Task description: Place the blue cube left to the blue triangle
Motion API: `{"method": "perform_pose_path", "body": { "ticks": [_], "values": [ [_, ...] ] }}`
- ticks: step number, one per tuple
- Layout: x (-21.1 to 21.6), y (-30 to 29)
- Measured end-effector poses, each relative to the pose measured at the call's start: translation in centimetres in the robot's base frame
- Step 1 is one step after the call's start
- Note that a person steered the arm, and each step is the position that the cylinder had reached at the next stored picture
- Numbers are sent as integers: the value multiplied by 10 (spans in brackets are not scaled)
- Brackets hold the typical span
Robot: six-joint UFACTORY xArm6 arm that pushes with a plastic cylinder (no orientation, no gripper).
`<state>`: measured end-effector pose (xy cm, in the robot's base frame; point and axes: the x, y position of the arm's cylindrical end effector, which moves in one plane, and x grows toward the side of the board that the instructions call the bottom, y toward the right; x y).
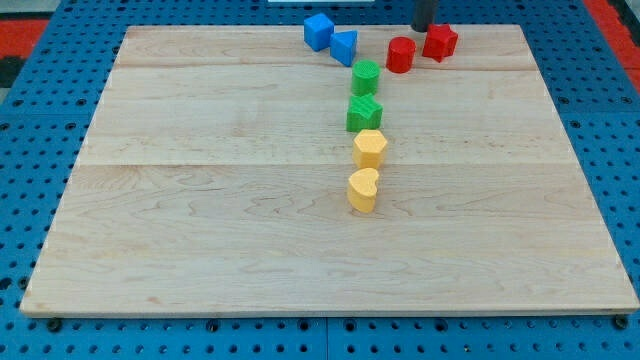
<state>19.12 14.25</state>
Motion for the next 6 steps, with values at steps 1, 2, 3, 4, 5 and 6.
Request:
{"method": "perform_pose_path", "body": {
  "ticks": [1,2,3,4,5,6],
  "values": [
    [1,-33],
    [2,-71],
    [1,-108],
    [2,-151],
    [17,-206],
    [28,-217]
  ]
}}
